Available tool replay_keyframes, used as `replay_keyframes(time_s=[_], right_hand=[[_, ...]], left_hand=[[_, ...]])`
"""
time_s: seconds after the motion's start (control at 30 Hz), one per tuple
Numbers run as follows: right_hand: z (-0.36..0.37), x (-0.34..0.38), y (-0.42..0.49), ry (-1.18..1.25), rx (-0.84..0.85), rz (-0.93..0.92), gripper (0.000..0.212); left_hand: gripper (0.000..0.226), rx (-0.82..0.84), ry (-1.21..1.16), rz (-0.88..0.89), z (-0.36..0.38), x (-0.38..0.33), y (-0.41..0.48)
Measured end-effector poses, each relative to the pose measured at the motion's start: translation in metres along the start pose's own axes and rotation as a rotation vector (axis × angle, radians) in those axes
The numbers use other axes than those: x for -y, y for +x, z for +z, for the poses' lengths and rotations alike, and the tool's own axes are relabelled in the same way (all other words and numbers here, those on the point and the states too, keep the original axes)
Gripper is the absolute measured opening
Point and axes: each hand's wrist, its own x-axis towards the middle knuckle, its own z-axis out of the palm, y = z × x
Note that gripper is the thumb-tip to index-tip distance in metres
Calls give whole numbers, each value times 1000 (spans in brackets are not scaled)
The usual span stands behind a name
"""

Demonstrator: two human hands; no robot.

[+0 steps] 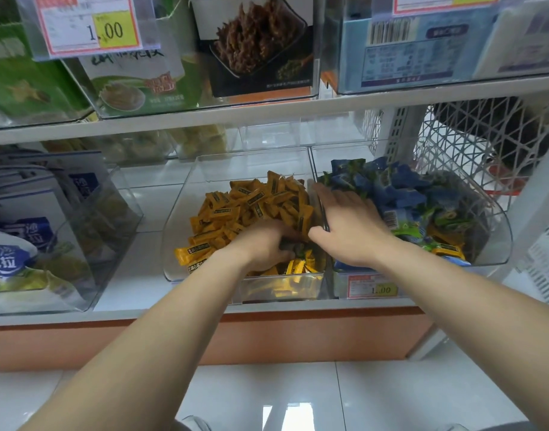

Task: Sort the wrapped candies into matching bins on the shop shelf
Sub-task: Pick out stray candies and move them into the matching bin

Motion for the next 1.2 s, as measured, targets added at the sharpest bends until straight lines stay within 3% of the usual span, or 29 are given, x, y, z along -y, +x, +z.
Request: replay_keyframes(time_s=[0.17,0.27,0.4,0.5,0.63,0.73,0.9,1.03,1.1,1.2], right_hand=[[-2,-1,-1,40,12,2,84],[-4,-1,0,76,25,-4,78],[-14,2,-1,43,-65,-67,70],[-20,12,-3,276,-118,-156,51],[-25,18,-4,493,-195,-119,25],[-32,7,-1,545,-322,-18,7],[-23,-7,-3,524,-354,23,8],[-20,-9,-1,509,-330,17,13],[-19,-10,0,514,-312,18,14],[-18,-12,2,507,-305,16,17]], left_hand=[[33,93,-4,-20,-6,-1,-4],[28,-38,-30,-54,-17,-1,-14],[21,-325,-424,-70,-31,-6,-32],[15,-406,-917,-110,-34,-21,-41],[12,-462,-1156,-149,-34,-32,-37],[17,-430,-884,-202,-24,-32,-29],[23,-31,-383,-127,0,-38,-11],[18,77,-377,-144,-1,-29,-6],[6,149,-357,-129,-8,-19,-9],[6,157,-268,-133,-20,-3,-17]])
